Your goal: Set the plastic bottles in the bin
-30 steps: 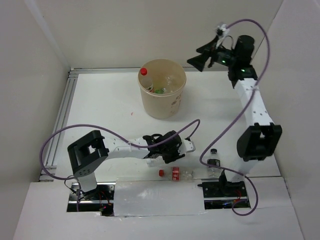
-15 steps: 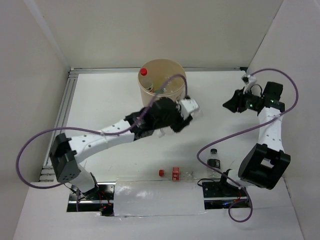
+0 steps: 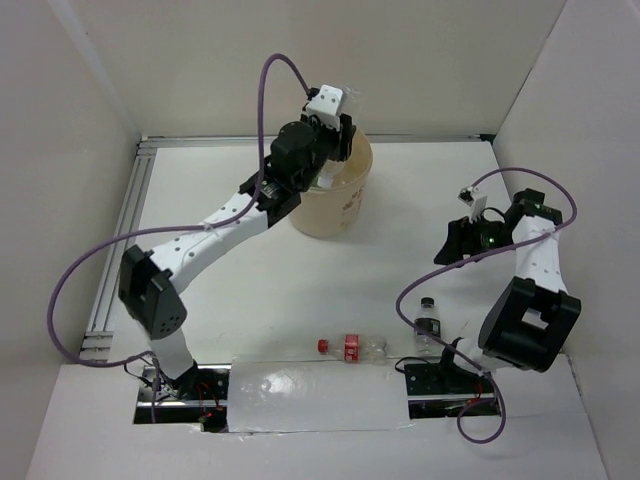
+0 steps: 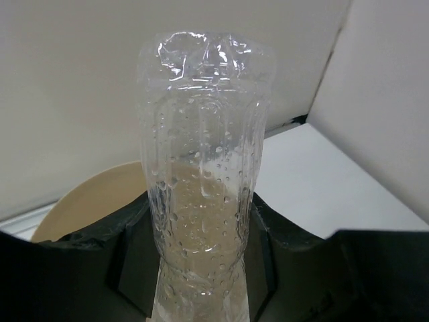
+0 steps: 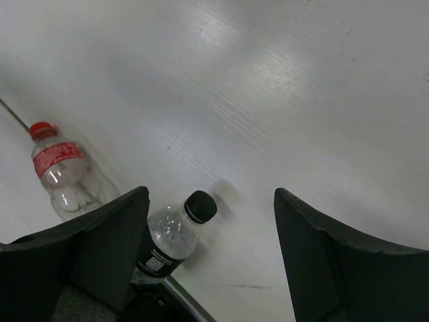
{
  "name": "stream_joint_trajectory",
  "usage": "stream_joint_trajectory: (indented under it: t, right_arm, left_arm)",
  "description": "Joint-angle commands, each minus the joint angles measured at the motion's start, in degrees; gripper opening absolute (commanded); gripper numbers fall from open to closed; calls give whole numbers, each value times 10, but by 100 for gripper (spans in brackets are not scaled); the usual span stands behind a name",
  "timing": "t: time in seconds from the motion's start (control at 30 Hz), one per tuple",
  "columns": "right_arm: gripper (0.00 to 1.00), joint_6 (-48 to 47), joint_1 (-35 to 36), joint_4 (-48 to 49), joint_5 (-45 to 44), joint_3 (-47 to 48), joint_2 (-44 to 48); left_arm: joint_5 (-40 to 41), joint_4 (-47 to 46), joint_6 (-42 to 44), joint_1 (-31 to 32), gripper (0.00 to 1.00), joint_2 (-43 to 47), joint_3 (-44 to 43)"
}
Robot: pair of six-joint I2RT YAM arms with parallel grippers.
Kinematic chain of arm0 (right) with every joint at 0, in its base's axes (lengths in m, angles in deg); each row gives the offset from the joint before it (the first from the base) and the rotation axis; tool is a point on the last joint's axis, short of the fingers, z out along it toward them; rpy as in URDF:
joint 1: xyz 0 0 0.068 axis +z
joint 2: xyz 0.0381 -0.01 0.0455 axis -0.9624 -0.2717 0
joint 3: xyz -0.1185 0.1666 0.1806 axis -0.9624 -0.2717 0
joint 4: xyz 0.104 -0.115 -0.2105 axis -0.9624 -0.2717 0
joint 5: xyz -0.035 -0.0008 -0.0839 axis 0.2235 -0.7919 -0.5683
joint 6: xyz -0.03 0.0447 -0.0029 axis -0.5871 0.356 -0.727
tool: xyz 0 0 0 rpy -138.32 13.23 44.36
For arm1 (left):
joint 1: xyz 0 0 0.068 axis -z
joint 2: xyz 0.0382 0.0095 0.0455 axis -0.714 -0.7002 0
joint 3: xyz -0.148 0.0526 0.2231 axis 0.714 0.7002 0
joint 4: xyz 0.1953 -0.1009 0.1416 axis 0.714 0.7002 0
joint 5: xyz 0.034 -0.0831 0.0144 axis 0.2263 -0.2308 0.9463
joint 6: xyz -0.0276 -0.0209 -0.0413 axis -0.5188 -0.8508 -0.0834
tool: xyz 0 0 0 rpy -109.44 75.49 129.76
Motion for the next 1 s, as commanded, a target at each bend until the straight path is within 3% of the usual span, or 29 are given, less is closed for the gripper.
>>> stream_joint_trajectory:
  t: [0.0, 0.07, 0.13, 0.23, 0.27, 0.4, 0.53, 0.63, 0.83, 0.97]
  right_arm:
    - [82, -81, 9, -94, -7, 42, -18]
    - [82, -100, 17, -133, -20, 54, -41]
    - [84, -91, 36, -133, -44, 61, -46]
    - [84, -52, 65, -133, -76, 67, -58]
    - [84, -39, 72, -133, -90, 67, -64]
    - [84, 9, 106, -133, -114, 55, -89]
    - [83, 53, 144, -133, -141, 42, -107]
    - [81, 103, 158, -108, -176, 27, -112]
    - [80, 161, 182, -86, -258, 12, -94]
    - [77, 186, 205, -86, -283, 12, -130]
  left_arm:
    - [43, -64, -39, -28, 35, -48, -51]
    - [55, -59, -39, -39, 47, -93, -81]
    - [55, -42, -39, -44, 71, -120, -118]
    - [50, -21, -39, -55, 87, -144, -154]
    - [41, -21, -39, -55, 97, -150, -159]
    - [-4, -23, -28, -55, 100, -99, -130]
    - [-74, -23, 13, -23, 100, -12, -25]
    - [-118, -23, 43, 29, 100, 102, 149]
    - [-108, 13, 35, 149, 100, 282, 357]
    - [-88, 31, -13, 205, 100, 334, 449]
